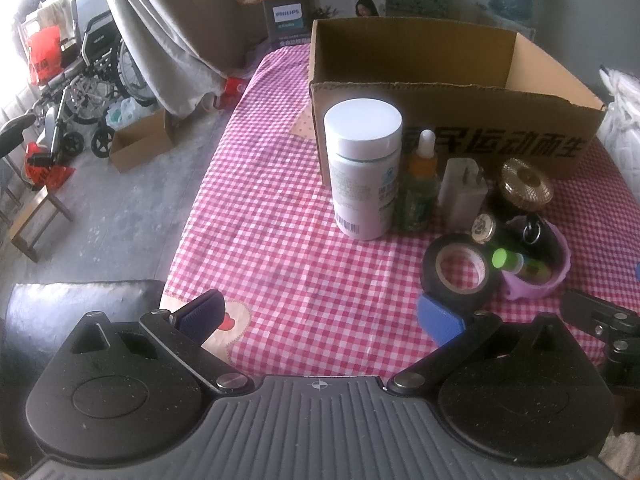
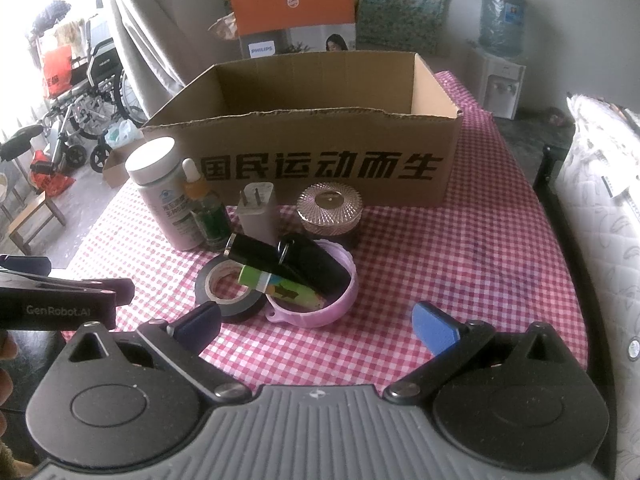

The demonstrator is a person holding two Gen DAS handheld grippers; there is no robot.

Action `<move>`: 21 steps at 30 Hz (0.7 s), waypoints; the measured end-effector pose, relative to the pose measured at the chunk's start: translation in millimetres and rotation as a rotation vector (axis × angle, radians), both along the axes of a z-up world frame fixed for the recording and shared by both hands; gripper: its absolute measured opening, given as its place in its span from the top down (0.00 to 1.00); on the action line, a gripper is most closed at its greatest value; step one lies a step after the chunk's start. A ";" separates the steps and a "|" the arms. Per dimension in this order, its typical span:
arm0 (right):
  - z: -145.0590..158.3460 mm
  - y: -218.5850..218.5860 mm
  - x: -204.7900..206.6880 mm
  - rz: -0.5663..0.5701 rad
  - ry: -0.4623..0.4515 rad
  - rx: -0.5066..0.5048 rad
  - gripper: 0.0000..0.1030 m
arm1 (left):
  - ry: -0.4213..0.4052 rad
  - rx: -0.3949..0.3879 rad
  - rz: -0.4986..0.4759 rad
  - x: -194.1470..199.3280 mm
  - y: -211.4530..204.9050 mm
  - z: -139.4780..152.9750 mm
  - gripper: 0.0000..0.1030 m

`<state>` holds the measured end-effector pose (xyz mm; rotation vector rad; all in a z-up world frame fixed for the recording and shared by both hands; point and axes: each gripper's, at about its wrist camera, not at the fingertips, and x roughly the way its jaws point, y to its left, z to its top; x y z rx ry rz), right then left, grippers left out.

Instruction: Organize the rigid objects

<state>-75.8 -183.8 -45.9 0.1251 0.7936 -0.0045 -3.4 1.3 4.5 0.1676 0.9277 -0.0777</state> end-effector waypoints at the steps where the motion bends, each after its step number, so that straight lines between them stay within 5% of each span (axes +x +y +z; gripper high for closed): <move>1: 0.0 0.1 0.0 0.000 0.000 0.000 0.00 | 0.000 0.000 0.000 0.0 0.0 -0.1 0.00; 21: -2.0 2.0 0.0 0.000 0.001 0.002 0.00 | 0.002 0.000 0.001 1.1 0.3 -5.6 0.00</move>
